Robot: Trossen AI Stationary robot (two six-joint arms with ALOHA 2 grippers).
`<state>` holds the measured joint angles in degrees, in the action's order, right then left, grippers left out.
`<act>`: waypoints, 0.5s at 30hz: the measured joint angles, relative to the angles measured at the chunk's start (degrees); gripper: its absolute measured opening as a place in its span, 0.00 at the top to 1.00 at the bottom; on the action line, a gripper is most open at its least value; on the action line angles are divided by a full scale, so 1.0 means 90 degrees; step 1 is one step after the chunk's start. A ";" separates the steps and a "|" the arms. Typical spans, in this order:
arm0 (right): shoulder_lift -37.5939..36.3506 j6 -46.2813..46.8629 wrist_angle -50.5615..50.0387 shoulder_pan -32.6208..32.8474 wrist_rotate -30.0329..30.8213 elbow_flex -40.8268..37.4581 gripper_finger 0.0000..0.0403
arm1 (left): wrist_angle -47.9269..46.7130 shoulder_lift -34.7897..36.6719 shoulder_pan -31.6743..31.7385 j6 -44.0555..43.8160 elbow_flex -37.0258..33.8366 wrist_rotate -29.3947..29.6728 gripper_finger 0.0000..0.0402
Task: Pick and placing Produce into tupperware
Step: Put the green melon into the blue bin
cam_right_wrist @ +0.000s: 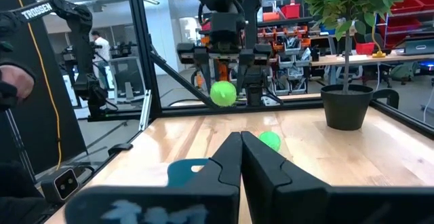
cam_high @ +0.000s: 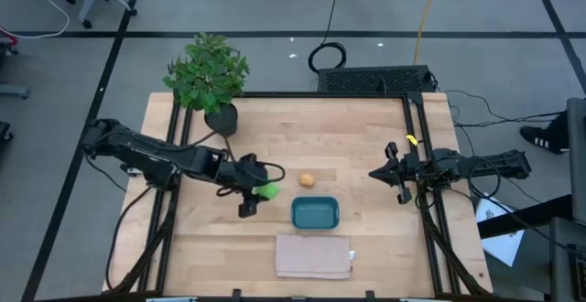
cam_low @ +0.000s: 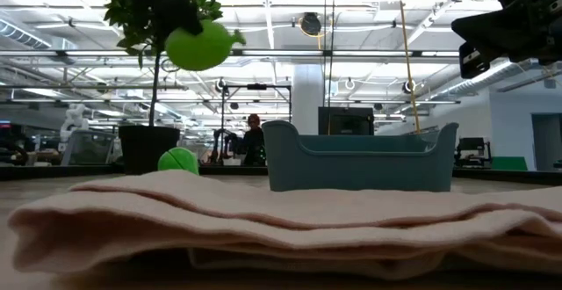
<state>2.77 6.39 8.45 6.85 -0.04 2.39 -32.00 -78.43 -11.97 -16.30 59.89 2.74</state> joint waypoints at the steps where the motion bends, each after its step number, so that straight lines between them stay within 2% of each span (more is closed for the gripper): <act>1: 0.0024 0.0000 0.0021 0.0000 -0.0002 -0.0002 1.00 | -0.0105 -0.0102 0.0000 0.0024 0.0082 0.0003 0.43; 8: 0.0137 0.0010 0.0026 0.0000 0.0002 0.0000 1.00 | -0.0295 -0.1202 -0.0063 0.0417 0.1127 0.0020 0.43; 15: 0.0205 0.0046 0.0021 -0.0002 0.0010 0.0000 1.00 | -0.1023 -0.2240 -0.0143 0.0679 0.2375 0.0066 0.43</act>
<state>4.62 6.81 8.64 6.83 0.05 2.39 -41.22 -98.58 -13.26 -10.20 81.26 3.33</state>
